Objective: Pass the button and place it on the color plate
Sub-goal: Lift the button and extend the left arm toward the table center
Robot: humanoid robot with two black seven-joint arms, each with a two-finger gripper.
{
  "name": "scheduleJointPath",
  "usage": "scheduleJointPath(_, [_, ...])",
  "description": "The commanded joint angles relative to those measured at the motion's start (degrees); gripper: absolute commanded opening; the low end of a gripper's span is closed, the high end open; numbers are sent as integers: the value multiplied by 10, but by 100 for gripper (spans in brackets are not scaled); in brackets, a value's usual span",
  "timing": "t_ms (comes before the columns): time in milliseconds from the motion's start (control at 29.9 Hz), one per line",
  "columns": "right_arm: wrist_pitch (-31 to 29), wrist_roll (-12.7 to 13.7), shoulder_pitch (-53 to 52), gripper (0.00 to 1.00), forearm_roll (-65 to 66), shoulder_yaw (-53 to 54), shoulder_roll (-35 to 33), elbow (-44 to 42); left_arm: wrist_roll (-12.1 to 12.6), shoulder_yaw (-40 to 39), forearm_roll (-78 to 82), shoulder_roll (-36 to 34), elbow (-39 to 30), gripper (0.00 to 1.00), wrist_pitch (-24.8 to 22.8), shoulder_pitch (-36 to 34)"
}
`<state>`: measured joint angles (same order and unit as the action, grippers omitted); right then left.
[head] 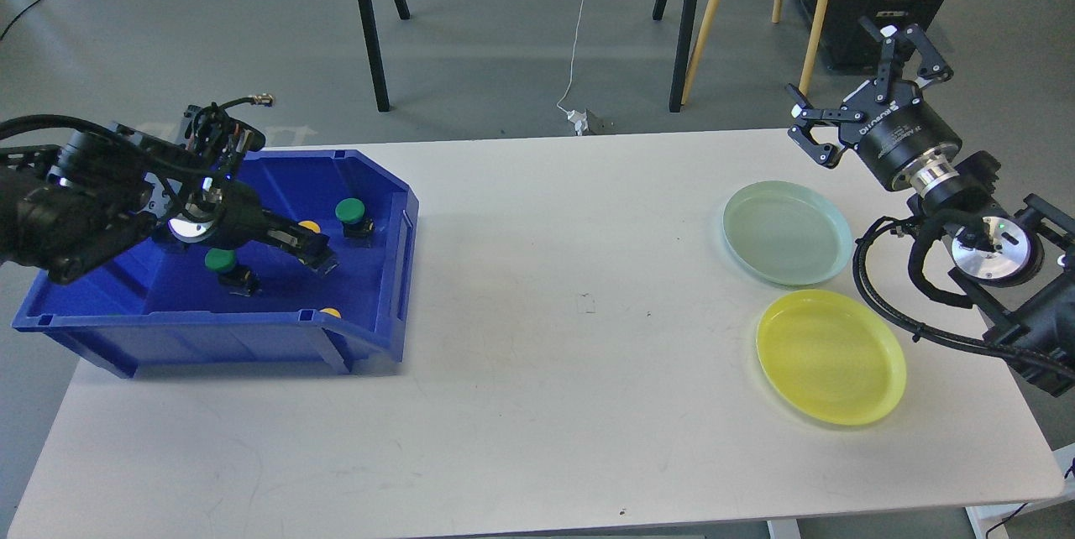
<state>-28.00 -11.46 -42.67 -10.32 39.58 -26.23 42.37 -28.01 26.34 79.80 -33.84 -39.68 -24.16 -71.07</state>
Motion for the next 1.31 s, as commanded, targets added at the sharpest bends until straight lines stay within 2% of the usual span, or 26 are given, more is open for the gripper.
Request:
scheduleJointPath(0, [0, 4, 0, 100, -4, 8, 0, -5, 0, -50, -1, -81, -102, 5, -38, -45])
scheduleJointPath(167, [0, 3, -7, 100, -5, 8, -14, -28, 0, -170, -32, -170, -251, 5, -38, -51])
scheduleJointPath(268, [0, 1, -1, 100, 1, 4, -24, -22, 0, -224, -151, -167, -292, 6, -38, -21])
scheduleJointPath(368, [0, -3, 12, 100, 3, 4, -43, 14, 0, -265, -283, -108, -299, 6, -38, 5])
scheduleJointPath(502, [0, -15, 43, 100, 13, 7, -98, 94, 0, -311, -406, -8, -263, 6, -38, 42])
scheduleJointPath(636, [0, -72, 64, 100, 101, 8, -131, 158, 0, -321, -443, 104, -182, 6, -38, 59])
scheduleJointPath(703, [0, -88, 75, 100, 154, 10, -131, 197, 0, -321, -445, 140, -137, 6, -38, 65])
scheduleJointPath(770, [25, -100, 86, 100, 210, 16, -131, 240, 0, -322, -452, 169, -95, 6, -38, 71])
scheduleJointPath(870, [75, -115, 96, 100, 316, 17, -124, 298, 0, -321, -469, 190, -62, 6, -38, 80])
scheduleJointPath(971, [110, -137, 96, 100, 396, 4, -96, 318, 0, -322, -480, 190, -61, 6, -38, 85])
scheduleJointPath(1272, [122, -144, 89, 100, 413, -27, -10, 294, 0, -330, -492, 191, -60, 7, -38, 92])
